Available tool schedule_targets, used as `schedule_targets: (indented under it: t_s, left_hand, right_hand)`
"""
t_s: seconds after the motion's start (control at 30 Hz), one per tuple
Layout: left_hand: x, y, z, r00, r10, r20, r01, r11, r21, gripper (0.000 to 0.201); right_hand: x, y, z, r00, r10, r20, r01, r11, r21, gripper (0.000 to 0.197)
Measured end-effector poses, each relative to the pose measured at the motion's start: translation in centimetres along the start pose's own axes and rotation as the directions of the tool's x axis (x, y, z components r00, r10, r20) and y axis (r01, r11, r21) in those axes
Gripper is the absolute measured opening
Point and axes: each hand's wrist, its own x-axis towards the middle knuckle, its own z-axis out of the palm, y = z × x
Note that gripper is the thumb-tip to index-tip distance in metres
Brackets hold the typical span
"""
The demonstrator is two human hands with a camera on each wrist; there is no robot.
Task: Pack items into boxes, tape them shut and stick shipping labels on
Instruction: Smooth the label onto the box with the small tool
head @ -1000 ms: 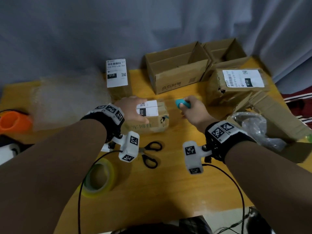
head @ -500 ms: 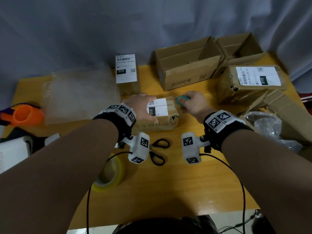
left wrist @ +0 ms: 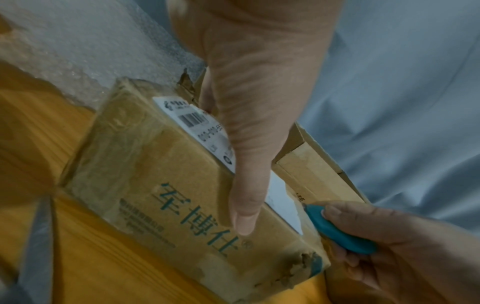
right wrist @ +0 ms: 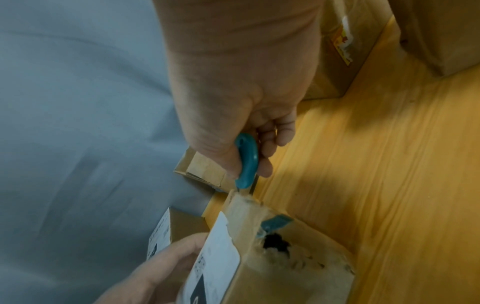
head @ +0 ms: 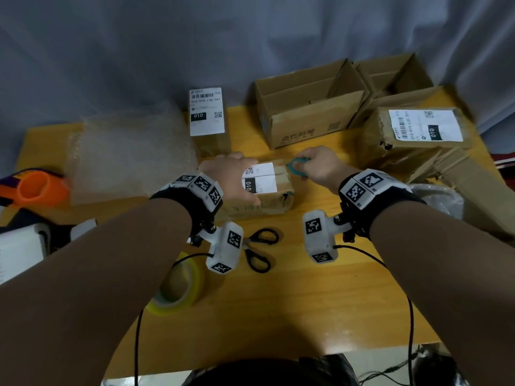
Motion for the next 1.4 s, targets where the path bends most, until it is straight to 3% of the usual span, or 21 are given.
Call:
schedule_targets:
  t_s: [0.23,0.87,0.97,1.1,1.23,1.4]
  left_hand:
    - [-0.2,0.5,-0.3,1.0,0.03,0.003,-0.03,0.996,0.082,0.102]
    - [-0.1,0.7,-0.7,0.999,-0.003,0.04,0.001,0.999,0.044,0.103]
    - [0.1,0.3,-0.4,0.999,-0.01,0.03,0.01,1.0,0.018,0.104]
    - [0.2,0.2,-0.5,0.999,-0.016,0.029,0.017,1.0,-0.014,0.103]
    - [0.1,0.3,-0.2,1.0,-0.013,0.015,0.013,1.0,-0.013,0.103]
    - [0.1,0.3,0.0,1.0,-0.019,0.006,0.019,1.0,-0.014,0.103]
  right_hand:
    - [-1.0,0.7,0.2,1.0,0.006,0.005,-0.006,0.999,0.031,0.024]
    - [-2.7,1.0,-1.0,0.992,-0.01,0.127,0.034,0.981,-0.189,0.025]
    - [-2.8,1.1,-1.1,0.999,-0.018,0.039,0.031,0.932,-0.362,0.025]
    - [-1.8,0.8,-0.4,0.989,-0.029,-0.148,-0.027,0.932,-0.362,0.028]
    - [-0.6,0.8,0.6,0.986,0.023,-0.164,-0.066,0.964,-0.257,0.024]
    - [-0.2,0.3,1.2,0.99,0.022,-0.137,-0.06,0.957,-0.283,0.027]
